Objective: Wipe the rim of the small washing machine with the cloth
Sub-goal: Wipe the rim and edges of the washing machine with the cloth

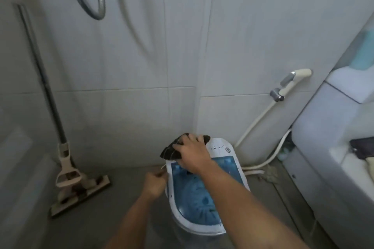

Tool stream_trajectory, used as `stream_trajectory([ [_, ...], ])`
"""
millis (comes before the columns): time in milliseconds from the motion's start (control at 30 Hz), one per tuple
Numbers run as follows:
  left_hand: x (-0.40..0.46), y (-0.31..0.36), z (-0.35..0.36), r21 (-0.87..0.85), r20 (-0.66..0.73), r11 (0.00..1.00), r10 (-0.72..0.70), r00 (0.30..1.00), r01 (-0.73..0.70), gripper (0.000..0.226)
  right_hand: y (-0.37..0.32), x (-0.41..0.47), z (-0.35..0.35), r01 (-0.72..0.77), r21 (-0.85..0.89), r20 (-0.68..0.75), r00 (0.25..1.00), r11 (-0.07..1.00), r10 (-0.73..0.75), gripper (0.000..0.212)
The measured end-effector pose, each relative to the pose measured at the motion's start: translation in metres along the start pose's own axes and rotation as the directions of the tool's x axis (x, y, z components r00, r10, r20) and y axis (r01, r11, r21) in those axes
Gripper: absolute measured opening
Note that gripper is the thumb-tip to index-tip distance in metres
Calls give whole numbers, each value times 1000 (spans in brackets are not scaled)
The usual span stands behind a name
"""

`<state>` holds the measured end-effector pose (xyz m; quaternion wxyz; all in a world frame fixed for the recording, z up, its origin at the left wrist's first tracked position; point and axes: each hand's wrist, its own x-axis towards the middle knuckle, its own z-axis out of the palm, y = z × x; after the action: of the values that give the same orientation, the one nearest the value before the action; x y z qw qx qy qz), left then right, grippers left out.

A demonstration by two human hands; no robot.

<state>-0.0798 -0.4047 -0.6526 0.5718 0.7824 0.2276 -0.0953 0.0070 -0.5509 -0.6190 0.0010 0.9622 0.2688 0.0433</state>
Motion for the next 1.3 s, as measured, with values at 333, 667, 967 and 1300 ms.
stream_trajectory([
  [333,6,-45,4,-164,91,978,145,985,-129,44,-14,-14,16,-78,-56,59,995,995,82,53],
  [667,6,-82,8,95,156,925,350,924,-367,44,-20,-7,29,-86,-66,-66,994,994,82,52],
  [967,-13,-88,14,158,112,851,488,866,-500,46,-11,-8,49,-52,167,-67,996,985,65,50],
  [1300,-13,-93,13,165,103,818,541,834,-551,51,-13,-10,50,-71,190,-74,993,979,86,50],
])
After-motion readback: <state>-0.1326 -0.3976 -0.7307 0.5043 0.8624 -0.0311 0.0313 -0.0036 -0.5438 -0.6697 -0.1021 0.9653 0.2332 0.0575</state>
